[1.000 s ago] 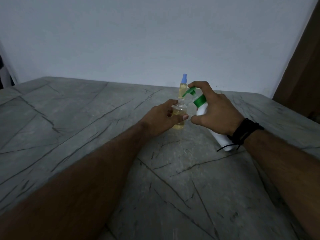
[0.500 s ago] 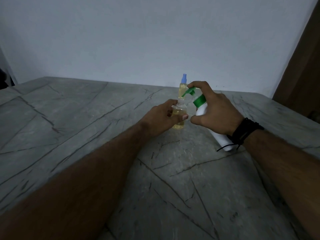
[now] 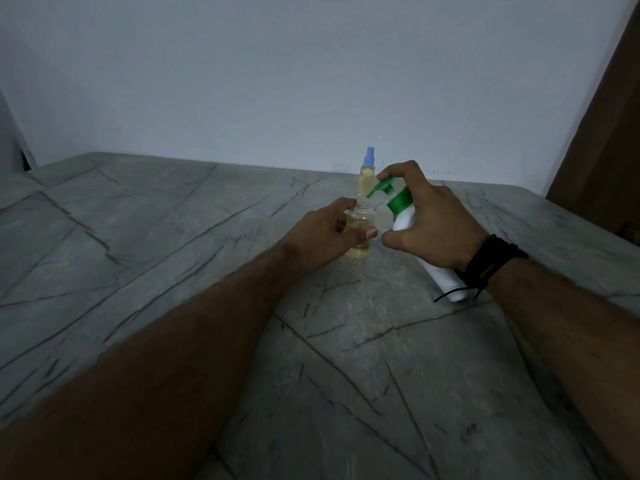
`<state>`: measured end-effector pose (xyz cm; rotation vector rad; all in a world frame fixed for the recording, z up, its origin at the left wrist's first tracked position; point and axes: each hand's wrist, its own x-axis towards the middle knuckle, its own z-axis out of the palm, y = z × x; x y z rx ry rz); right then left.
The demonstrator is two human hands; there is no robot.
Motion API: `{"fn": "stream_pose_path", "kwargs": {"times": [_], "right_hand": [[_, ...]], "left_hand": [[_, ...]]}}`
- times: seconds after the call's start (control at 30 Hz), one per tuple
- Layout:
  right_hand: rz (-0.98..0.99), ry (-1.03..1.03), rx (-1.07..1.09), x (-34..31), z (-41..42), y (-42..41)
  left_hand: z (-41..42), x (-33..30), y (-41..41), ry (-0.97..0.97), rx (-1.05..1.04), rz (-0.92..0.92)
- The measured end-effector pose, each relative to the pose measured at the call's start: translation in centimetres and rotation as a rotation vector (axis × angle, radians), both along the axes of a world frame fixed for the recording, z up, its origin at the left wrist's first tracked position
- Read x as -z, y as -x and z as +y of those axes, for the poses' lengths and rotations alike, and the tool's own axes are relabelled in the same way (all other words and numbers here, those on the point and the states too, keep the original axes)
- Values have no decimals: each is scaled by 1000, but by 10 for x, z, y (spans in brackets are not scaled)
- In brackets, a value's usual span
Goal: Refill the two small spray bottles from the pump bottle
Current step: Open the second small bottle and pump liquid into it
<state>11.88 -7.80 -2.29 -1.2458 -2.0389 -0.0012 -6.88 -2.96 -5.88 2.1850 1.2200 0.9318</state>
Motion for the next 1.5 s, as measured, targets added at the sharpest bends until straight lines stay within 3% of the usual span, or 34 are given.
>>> {"fn": "stream_pose_path", "kwargs": {"times": [1.5], "right_hand": [[-3,6,-1,0,0,-1]], "left_hand": [[-2,-1,0,9,4,-1]]}}
